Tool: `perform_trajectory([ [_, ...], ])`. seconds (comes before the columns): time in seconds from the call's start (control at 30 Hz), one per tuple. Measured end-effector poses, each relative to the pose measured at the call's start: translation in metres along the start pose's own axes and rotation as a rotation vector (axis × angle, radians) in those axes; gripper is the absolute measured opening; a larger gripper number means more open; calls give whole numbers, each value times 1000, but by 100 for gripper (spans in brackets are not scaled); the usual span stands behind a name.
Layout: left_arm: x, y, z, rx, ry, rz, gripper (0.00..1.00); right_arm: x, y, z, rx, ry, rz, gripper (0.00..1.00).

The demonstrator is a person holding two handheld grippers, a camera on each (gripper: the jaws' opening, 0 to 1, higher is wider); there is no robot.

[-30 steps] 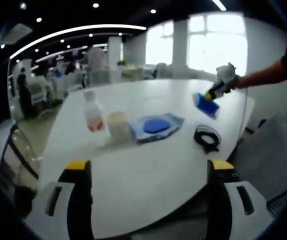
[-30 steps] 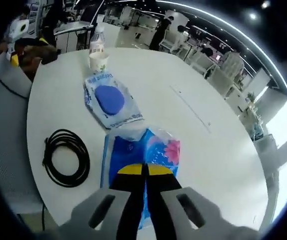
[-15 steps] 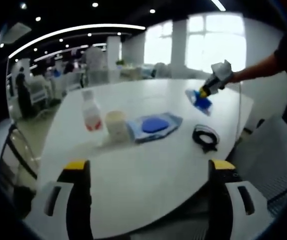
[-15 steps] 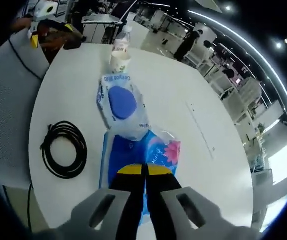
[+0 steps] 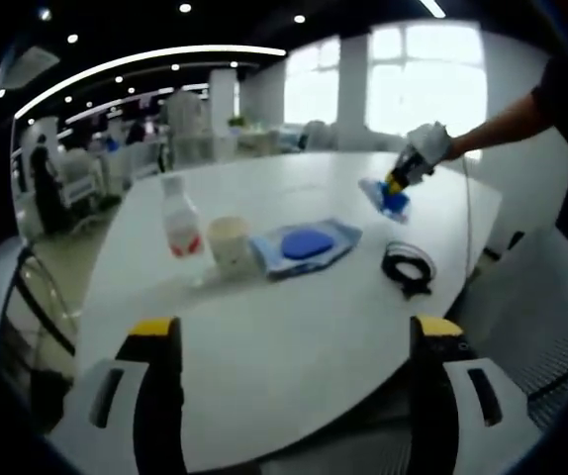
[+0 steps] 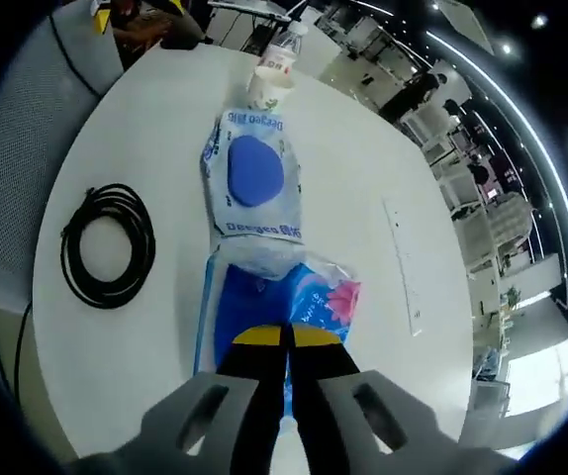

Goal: Arrange the tabletop items into an orderly group along one side of the table until the central work area is clear of visible clutter.

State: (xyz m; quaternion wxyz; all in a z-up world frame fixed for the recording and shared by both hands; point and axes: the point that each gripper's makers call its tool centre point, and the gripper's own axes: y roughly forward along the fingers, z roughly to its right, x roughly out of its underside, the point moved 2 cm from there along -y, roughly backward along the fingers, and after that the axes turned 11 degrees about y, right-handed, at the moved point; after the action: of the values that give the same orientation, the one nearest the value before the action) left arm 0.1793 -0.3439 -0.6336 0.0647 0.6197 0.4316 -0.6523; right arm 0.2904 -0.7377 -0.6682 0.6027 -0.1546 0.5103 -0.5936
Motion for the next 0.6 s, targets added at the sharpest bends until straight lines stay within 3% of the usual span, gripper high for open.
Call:
perform_trajectory([
  [0.2, 0, 0, 1, 3, 5, 1, 93, 5, 12, -1, -2, -67, -34, 0],
  [0.6, 1, 0, 2, 8, 13, -8, 92, 12, 38, -3, -17, -86, -76, 0],
])
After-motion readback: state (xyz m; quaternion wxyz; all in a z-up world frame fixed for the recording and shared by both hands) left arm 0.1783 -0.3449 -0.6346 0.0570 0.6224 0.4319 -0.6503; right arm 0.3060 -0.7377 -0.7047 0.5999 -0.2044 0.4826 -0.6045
